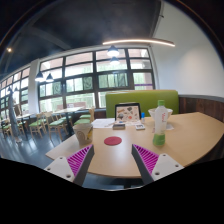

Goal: Pour water

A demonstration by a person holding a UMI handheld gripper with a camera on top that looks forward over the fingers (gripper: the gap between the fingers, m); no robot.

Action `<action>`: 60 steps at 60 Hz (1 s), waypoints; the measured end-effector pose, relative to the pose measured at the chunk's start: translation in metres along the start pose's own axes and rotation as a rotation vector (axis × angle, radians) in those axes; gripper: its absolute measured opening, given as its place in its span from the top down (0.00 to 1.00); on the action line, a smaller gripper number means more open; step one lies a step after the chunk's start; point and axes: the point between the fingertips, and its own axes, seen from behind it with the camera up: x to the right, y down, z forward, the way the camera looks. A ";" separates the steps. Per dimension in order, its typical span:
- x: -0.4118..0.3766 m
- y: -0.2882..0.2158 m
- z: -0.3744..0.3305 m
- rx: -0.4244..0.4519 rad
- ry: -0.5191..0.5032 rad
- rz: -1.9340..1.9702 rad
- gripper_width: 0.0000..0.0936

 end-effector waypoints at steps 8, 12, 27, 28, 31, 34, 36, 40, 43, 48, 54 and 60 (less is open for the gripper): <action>0.027 -0.004 0.001 0.012 0.053 -0.008 0.11; 0.045 -0.006 0.003 0.024 0.085 -0.029 0.11; 0.159 -0.034 0.063 0.060 0.222 -0.094 0.12; 0.164 -0.035 0.068 0.061 0.228 -0.099 0.12; 0.180 -0.038 0.086 0.060 0.246 -0.111 0.12; 0.190 -0.043 0.097 0.073 0.255 -0.108 0.12; 0.197 -0.047 0.113 0.077 0.259 -0.102 0.11; 0.213 -0.054 0.138 0.087 0.275 -0.084 0.11; 0.223 -0.059 0.157 0.095 0.290 -0.069 0.13; 0.226 -0.059 0.173 0.099 0.287 -0.068 0.51; 0.230 -0.060 0.181 0.134 0.313 -0.047 0.58; 0.228 -0.061 0.181 0.144 0.295 -0.037 0.67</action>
